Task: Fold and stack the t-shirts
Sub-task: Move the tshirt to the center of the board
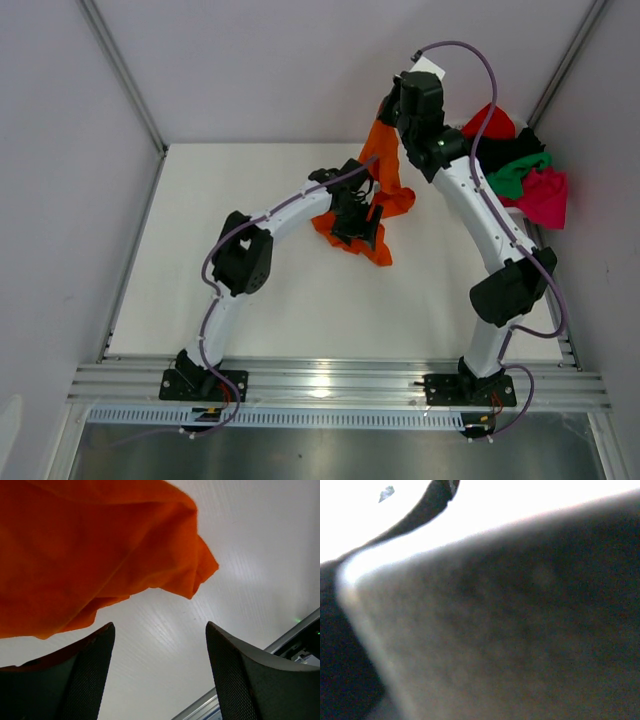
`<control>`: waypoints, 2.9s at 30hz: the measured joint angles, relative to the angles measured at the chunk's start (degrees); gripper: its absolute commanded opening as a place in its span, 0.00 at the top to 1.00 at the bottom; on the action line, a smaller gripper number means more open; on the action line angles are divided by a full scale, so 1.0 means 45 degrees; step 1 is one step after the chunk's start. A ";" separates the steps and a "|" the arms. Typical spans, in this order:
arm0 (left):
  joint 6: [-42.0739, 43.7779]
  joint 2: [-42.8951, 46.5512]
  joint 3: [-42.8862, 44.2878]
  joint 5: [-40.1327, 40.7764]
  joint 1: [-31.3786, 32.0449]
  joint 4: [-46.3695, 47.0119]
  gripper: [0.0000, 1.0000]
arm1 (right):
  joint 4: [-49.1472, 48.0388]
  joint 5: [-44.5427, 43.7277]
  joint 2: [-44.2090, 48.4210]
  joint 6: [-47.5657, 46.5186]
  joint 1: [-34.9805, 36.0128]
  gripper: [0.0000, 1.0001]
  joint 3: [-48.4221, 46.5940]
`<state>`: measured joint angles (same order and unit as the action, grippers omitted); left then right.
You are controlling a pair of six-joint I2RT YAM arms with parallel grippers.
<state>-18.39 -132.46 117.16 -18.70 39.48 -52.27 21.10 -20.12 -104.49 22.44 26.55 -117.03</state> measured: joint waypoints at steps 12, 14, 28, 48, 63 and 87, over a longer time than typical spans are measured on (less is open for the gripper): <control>-0.0233 -0.0185 0.2429 0.0408 0.1826 0.0005 0.24 | -0.0277 0.0044 0.0860 -0.0005 0.0005 1.00 0.1331; -0.0223 -0.0316 0.2613 0.0520 0.1957 -0.0005 0.24 | -0.0500 0.0097 0.1049 -0.0005 0.0000 1.00 0.1598; 0.0112 -0.1472 0.2574 0.3507 0.1710 -0.1535 0.24 | -0.2064 0.0743 0.3220 0.0491 -0.0724 1.00 0.5503; 0.0107 -0.1817 0.2759 0.2671 0.2074 -0.1161 0.31 | -0.2297 0.1112 0.3259 0.0665 -0.0748 1.00 0.5790; 0.0219 -0.2259 0.2671 0.3473 0.2132 -0.1423 0.99 | -0.2302 0.1107 0.3507 0.0729 -0.0729 1.00 0.6076; 0.1180 0.1477 0.2963 1.2123 0.1161 -0.3196 0.99 | -0.3162 0.1205 0.3322 0.0855 -0.1477 1.00 0.7140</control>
<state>-13.08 -125.82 130.50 35.86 44.71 -66.65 6.87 -14.70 -89.54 26.28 19.90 -84.90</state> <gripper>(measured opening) 0.008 0.009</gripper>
